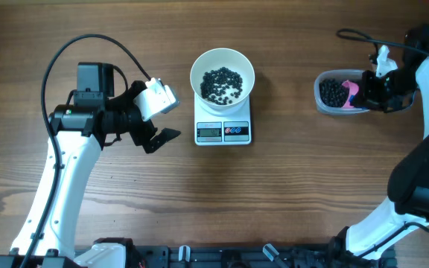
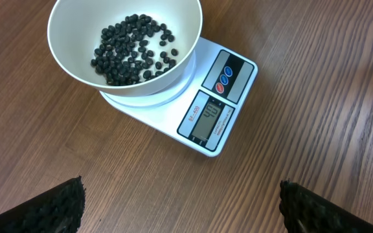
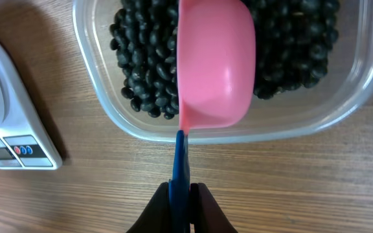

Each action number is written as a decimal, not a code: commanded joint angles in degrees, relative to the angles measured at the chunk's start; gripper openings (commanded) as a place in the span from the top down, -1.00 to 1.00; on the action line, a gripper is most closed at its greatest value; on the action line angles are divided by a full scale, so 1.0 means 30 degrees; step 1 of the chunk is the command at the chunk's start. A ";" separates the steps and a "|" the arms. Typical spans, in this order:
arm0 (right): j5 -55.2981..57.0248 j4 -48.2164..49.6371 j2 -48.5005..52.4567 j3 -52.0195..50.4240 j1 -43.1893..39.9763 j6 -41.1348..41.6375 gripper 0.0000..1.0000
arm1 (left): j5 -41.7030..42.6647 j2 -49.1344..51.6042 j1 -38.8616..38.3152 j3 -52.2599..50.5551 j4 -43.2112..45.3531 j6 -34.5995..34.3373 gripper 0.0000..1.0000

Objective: Scoop item into bowl and weigh 150g on scale
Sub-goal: 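Scoop beans with the right gripper and lift the scoop out, then move the scoop over the white bowl and pour the beans in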

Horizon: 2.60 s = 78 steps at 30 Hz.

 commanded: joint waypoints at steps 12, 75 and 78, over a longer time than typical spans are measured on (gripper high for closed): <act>-0.2739 0.1239 0.0612 -0.1625 0.0204 -0.3016 0.92 | 0.0080 0.0131 0.0095 -0.0044 0.0044 0.0393 -1.00; -1.4535 -0.1494 0.0816 0.3796 0.3300 -0.1974 0.91 | 0.0080 0.0131 0.0095 -0.0044 0.0044 0.0393 -1.00; -1.3355 -0.0240 0.0816 0.4182 0.5049 -0.0619 0.91 | 0.0080 0.0131 0.0095 -0.0044 0.0044 0.0393 -1.00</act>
